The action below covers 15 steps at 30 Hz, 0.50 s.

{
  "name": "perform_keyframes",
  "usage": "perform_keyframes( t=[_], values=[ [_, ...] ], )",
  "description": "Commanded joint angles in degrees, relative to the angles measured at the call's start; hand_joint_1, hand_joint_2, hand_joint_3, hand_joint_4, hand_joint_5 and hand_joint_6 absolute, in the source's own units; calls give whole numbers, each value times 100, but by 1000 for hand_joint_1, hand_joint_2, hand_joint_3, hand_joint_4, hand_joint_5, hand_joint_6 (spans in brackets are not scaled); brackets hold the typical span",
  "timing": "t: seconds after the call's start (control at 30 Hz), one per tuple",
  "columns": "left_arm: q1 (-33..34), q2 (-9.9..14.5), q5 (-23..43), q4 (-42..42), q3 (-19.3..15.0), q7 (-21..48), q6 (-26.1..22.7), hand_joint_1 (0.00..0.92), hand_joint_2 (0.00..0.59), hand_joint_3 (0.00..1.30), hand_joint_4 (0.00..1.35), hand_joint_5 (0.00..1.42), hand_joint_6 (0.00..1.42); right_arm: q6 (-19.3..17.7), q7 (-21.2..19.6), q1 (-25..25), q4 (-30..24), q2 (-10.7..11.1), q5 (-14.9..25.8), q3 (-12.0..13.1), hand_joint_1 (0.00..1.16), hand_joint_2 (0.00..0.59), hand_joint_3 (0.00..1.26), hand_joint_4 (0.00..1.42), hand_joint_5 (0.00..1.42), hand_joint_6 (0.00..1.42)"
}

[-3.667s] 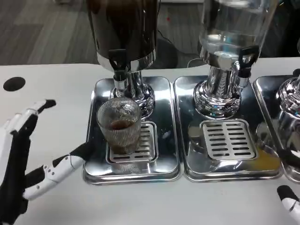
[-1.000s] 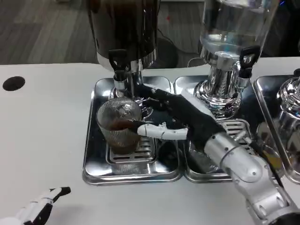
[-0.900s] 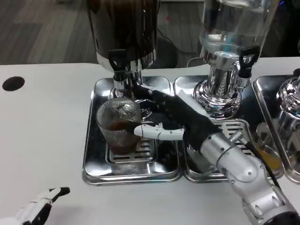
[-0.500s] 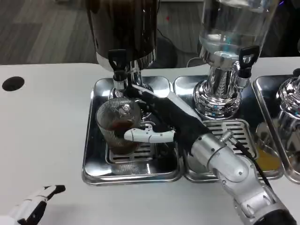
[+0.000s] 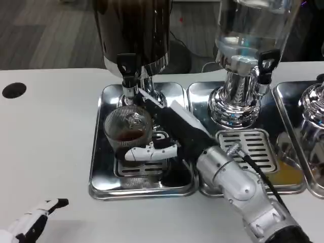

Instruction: Grasp the cup under the faucet to collect the drink, then remove the cup.

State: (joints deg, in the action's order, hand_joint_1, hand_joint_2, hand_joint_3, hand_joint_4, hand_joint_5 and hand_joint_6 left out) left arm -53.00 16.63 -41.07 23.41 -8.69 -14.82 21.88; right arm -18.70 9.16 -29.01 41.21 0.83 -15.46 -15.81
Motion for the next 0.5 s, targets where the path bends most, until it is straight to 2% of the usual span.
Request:
perform_keyframes(
  t=[0.03,0.27,0.5],
  values=[
    [-45,41,61,-106,-116,49,3,0,67,286,220,270,519,-149,-180,-122,185,-106,-48,-34,794,68,3,47,99,26],
    [-84,36,79,-124,-184,42,43,0,68,293,228,271,521,-175,-477,-136,310,-236,-155,-89,816,71,86,146,180,88],
    [-111,38,93,-134,-237,28,67,0,68,302,234,278,522,-163,-870,-72,304,-284,-268,-95,838,79,297,274,267,161]
  ],
)
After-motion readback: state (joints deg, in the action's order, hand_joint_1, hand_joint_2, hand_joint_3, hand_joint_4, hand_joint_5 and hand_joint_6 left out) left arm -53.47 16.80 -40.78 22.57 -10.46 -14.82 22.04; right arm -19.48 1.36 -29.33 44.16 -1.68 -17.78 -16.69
